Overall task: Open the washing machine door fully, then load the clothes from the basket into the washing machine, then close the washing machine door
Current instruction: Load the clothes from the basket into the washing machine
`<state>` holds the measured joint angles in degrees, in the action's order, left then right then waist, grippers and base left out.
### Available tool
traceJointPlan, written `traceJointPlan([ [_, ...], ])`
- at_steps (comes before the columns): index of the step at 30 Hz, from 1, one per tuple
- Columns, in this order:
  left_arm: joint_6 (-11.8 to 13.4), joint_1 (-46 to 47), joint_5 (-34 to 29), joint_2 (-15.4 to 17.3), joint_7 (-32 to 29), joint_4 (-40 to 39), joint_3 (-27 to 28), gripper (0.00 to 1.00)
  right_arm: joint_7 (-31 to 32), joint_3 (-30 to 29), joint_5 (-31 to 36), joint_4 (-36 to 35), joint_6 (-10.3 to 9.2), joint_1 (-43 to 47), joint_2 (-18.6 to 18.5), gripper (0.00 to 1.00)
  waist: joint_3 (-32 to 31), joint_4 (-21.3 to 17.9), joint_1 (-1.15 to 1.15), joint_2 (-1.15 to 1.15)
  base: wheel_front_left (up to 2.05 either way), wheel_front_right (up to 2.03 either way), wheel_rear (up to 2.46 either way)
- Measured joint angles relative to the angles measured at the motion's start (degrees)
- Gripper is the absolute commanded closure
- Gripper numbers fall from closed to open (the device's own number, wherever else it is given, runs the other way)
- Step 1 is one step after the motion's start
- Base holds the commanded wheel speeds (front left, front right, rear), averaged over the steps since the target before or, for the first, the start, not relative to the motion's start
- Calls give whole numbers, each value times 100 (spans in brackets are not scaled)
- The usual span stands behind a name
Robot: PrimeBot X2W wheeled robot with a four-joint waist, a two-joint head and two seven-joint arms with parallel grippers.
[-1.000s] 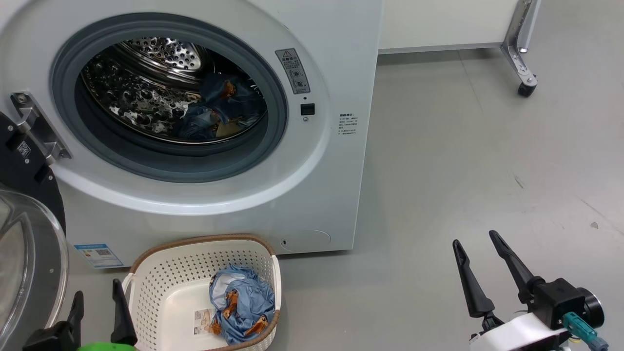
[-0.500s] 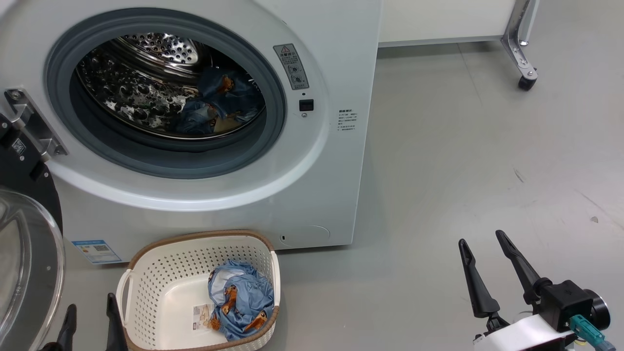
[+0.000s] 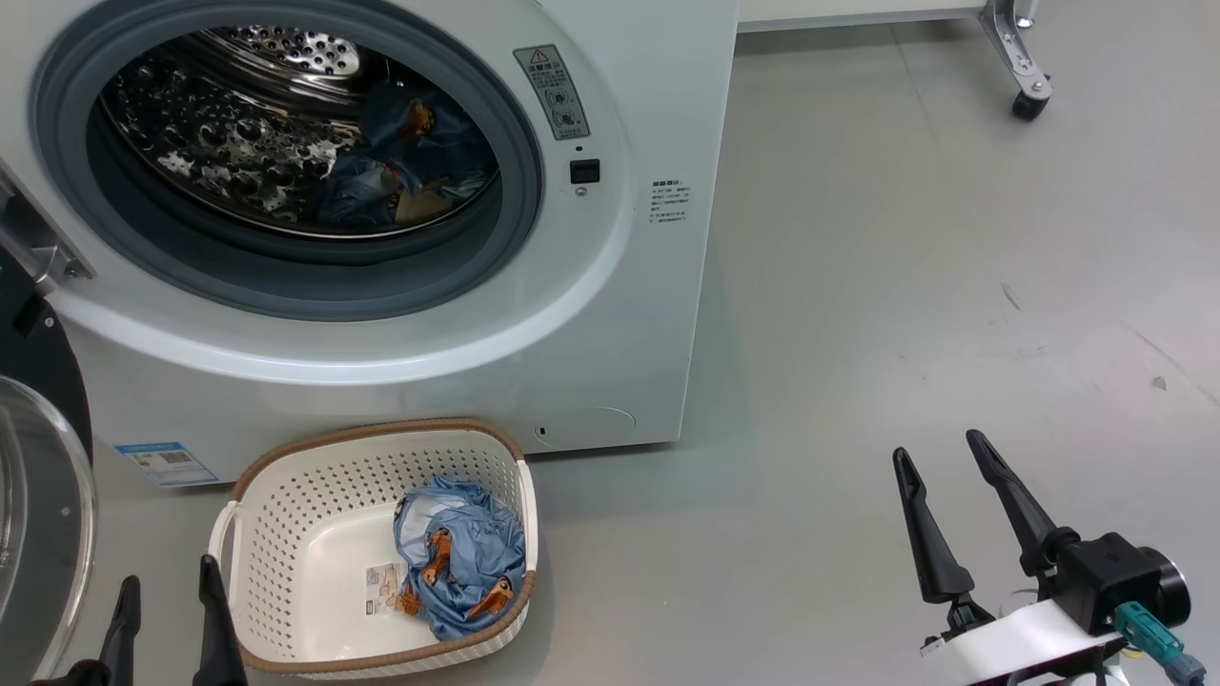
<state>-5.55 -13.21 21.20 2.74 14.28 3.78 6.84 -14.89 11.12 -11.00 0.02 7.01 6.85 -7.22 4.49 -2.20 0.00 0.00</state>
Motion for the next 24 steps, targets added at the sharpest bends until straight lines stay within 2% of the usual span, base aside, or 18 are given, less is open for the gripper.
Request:
traceJointPlan([
  [4, -52, 1, -1, 0, 0, 53, -91, 0, 0, 2, 1, -34, 0, -92, 12, 0, 106, -43, 0, 0, 0, 0, 0],
  [13, -105, 161, -57, 20, -1, 879, -349, 0, 0, 138, 11, -86, 0, -338, 70, 0, 427, -243, 0, 0, 0, 0, 0],
  [18, -125, 586, 14, 237, -1, 1380, -347, 0, 0, 214, 27, -121, 0, -474, 104, 0, 636, -391, 0, 0, 0, 0, 0],
  [24, -131, 1018, 108, 216, -266, 1254, -514, 0, 0, 268, 47, -153, 0, -640, 164, 0, 925, -597, 0, 0, 0, 0, 0],
])
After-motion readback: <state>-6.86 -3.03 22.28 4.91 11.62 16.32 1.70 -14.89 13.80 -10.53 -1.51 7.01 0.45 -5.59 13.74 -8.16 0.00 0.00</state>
